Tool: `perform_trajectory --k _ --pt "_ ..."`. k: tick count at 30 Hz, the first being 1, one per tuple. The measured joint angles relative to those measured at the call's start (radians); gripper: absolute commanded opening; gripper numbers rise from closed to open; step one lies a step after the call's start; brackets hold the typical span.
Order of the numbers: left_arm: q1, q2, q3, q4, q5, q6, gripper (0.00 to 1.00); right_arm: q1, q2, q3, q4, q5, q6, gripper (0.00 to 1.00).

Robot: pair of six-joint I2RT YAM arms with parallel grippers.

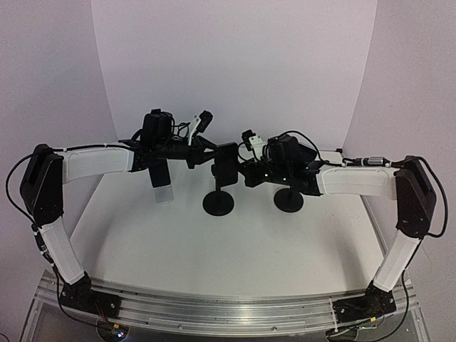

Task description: Remove the phone from the phone stand

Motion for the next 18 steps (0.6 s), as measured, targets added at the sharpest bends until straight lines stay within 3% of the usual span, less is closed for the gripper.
perform_trajectory --k 18 --pt "-0.004 0.000 0.052 -0.113 -0.002 0.085 0.00 -0.018 0.000 0.000 -0.006 -0.040 0.011 0.00"
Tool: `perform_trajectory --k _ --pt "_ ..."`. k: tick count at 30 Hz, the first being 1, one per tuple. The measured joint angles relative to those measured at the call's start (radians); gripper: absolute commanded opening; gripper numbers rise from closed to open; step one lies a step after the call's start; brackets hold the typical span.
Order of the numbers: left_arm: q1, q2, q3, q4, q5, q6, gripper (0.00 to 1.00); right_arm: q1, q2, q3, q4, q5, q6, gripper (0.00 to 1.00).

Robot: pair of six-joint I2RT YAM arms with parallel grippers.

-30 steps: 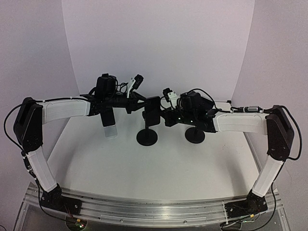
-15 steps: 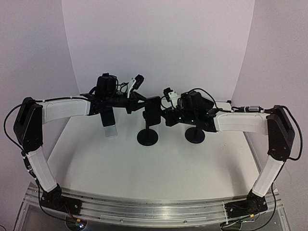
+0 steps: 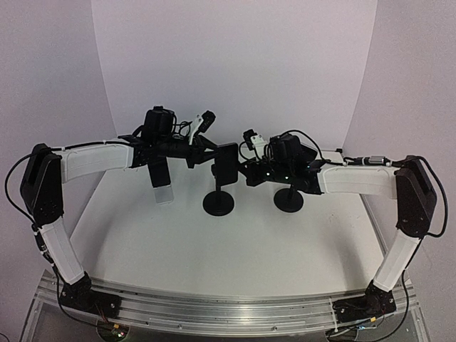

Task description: Remove the phone from the phone stand

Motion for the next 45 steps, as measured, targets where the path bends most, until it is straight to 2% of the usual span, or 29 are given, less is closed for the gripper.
perform_trajectory --k 13,29,38,45 --pt "0.000 0.000 0.002 -0.004 0.001 0.016 0.00 -0.007 0.000 0.003 -0.005 -0.012 0.019 0.00" --pt "0.000 0.004 0.047 -0.094 -0.008 0.021 0.00 -0.008 0.000 0.020 -0.032 -0.007 0.036 0.00" --pt "-0.005 0.004 0.064 -0.122 -0.042 -0.052 0.00 -0.008 0.000 0.028 -0.042 0.002 0.045 0.00" --pt "-0.010 0.004 0.078 -0.153 -0.063 -0.056 0.00 -0.008 0.002 0.030 -0.042 0.007 0.052 0.00"
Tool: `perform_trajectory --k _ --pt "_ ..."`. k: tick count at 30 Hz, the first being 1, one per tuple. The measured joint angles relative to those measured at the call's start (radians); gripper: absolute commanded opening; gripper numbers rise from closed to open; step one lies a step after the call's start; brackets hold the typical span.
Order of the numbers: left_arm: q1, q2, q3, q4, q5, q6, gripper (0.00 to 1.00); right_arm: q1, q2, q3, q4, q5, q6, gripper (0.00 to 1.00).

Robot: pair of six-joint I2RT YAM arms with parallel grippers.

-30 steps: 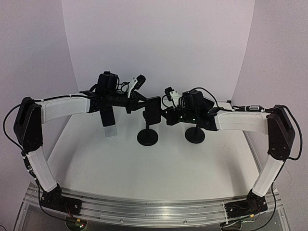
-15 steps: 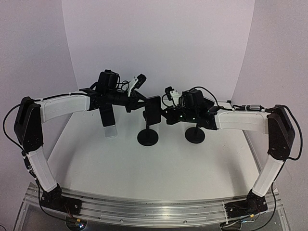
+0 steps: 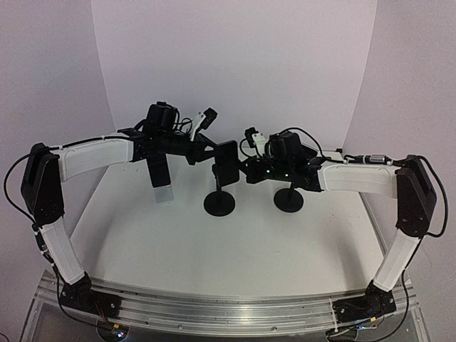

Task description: Remove the phone from the phone stand

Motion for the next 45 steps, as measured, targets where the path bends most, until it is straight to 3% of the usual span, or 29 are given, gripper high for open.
perform_trajectory --k 45 --pt "-0.001 0.056 0.173 -0.256 0.010 0.127 0.00 0.000 0.017 0.011 0.017 0.062 0.038 0.00"
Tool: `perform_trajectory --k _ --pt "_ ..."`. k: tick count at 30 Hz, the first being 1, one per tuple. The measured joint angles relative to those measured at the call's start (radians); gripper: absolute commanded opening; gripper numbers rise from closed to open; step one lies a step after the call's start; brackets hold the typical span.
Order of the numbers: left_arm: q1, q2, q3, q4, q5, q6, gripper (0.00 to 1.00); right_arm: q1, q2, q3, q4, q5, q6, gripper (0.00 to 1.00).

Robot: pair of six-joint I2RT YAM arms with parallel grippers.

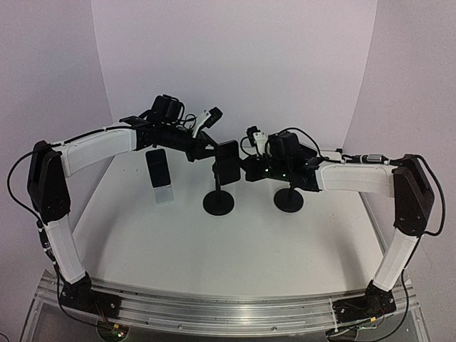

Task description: Remove the phone from the phone stand

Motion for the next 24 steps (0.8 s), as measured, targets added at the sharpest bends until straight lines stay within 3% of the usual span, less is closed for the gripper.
perform_trajectory --k 24 --pt "0.007 0.000 0.029 -0.005 0.101 0.090 0.00 -0.011 0.016 0.007 0.014 -0.012 0.000 0.00"
